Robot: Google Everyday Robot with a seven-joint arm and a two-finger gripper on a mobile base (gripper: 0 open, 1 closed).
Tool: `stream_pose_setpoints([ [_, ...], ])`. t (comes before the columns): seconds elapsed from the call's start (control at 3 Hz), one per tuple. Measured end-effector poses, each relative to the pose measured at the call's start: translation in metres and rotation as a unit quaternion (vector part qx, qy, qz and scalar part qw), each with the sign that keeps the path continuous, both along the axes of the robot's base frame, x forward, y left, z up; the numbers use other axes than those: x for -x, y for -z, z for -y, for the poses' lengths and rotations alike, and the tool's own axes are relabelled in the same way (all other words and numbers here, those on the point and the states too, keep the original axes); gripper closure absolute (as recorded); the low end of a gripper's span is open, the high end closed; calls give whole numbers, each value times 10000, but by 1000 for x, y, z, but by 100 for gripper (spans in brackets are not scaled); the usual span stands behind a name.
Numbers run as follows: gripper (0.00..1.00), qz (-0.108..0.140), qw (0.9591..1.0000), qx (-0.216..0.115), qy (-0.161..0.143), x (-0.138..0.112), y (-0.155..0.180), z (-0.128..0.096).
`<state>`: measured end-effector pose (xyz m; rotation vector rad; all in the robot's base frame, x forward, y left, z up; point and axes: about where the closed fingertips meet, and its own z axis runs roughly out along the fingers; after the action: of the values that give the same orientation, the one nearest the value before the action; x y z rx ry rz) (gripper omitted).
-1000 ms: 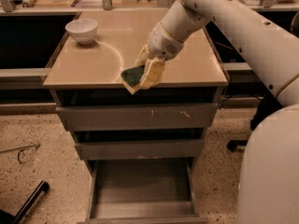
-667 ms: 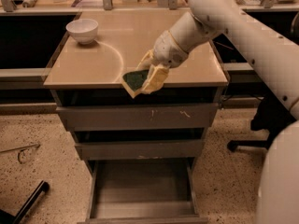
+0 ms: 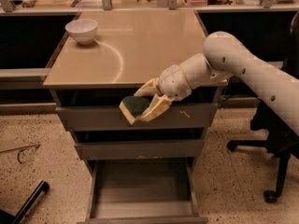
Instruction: Place sponge into bottom drawer
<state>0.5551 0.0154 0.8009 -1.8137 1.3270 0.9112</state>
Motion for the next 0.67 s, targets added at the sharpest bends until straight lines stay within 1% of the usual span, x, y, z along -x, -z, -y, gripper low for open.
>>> stream_pose_setpoints([
  [0.33, 100, 0, 10000, 0, 0, 0, 0, 0],
  [0.67, 100, -136, 9999, 17, 97, 7, 17, 3],
])
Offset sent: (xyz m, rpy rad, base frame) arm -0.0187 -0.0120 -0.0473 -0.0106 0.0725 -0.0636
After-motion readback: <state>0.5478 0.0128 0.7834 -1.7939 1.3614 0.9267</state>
